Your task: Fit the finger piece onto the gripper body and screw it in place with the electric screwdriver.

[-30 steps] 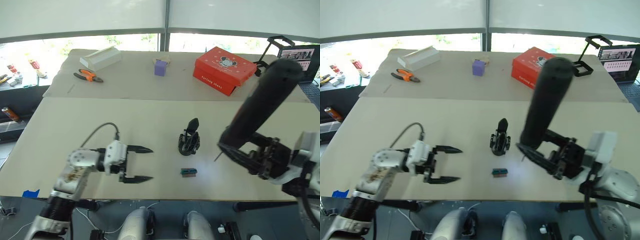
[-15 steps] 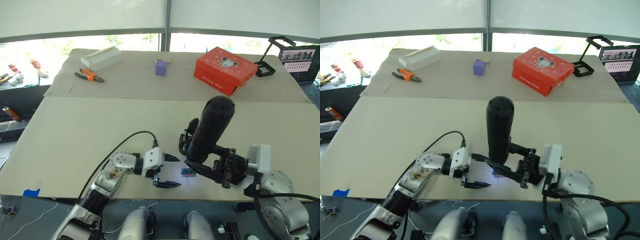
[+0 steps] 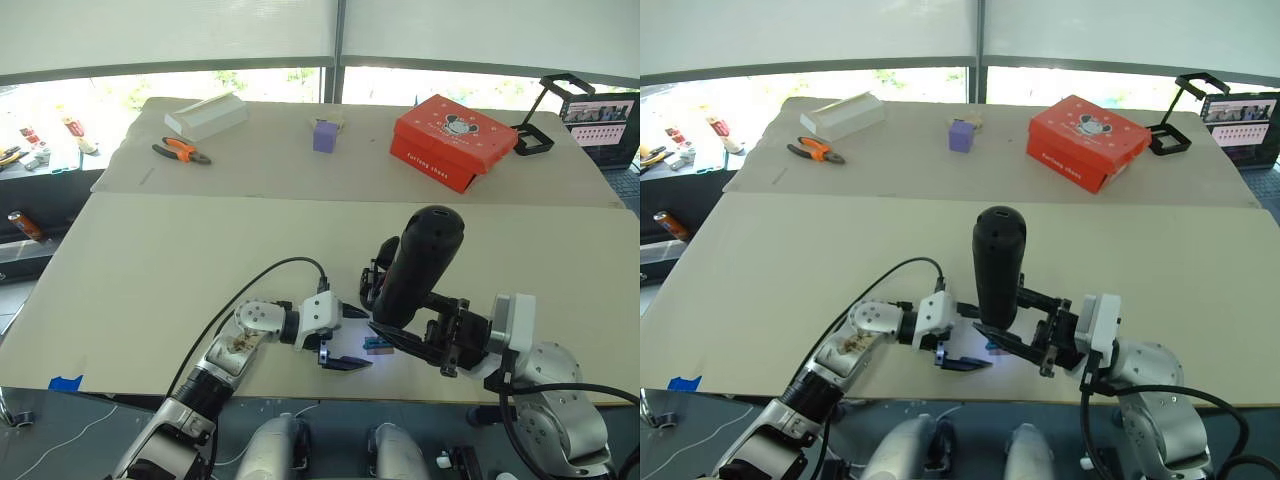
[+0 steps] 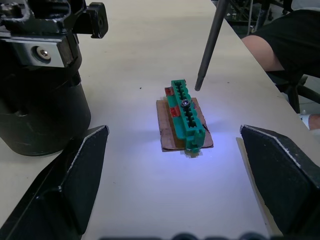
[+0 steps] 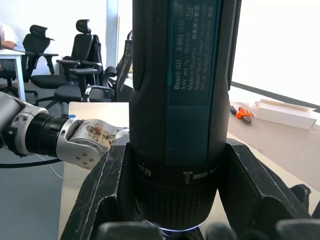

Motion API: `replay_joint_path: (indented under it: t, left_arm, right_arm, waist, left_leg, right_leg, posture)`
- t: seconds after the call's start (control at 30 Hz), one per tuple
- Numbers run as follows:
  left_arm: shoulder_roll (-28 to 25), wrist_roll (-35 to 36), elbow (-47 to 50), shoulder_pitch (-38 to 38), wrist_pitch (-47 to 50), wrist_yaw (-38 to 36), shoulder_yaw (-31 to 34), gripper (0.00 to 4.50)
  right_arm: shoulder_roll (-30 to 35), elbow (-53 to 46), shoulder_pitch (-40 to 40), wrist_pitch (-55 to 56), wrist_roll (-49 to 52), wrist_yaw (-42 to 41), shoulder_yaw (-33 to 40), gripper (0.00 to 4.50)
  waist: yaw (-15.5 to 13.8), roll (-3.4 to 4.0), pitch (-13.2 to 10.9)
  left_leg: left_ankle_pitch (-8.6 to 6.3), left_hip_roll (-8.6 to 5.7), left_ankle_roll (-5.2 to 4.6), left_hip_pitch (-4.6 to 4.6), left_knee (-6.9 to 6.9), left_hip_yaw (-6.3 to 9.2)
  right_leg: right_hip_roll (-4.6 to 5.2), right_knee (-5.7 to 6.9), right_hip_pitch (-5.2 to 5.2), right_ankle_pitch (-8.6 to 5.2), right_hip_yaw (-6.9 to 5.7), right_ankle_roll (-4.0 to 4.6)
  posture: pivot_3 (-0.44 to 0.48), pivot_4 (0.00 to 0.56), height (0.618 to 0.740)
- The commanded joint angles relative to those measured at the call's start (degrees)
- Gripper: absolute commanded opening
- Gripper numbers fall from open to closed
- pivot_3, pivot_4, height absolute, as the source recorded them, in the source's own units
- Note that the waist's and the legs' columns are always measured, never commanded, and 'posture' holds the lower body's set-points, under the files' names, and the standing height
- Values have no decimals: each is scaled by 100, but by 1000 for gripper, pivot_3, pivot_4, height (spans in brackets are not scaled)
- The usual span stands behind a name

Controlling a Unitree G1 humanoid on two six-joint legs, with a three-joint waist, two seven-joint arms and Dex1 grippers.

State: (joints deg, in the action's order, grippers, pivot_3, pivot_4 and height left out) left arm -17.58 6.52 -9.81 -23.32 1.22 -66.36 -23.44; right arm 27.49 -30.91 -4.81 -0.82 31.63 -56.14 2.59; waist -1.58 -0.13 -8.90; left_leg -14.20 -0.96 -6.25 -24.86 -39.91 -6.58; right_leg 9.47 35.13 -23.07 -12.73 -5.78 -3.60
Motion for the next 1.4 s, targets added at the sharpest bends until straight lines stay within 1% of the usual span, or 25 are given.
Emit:
replay_joint_path:
  t: [0.03,1.4]
  left_arm:
    - [29,-87,14,122,5,29,-159,4460]
    - [25,-61,132,225,103,33,-232,4460]
  right_arm:
    - [26,-143,62,251,-10,36,87,1936]
    - [9,52,5,415,-209,42,76,1936]
  waist:
    - [-1,0,0]
    - [0,1,2]
  left_leg:
    - [0,0,0,0,0,0]
    - [0,-1,-1,5,0,0]
  right_leg:
    - [0,0,0,0,0,0]
    - [-1,1,4,0,1,0]
  posture:
    - [0,150,740]
    - [0,150,740]
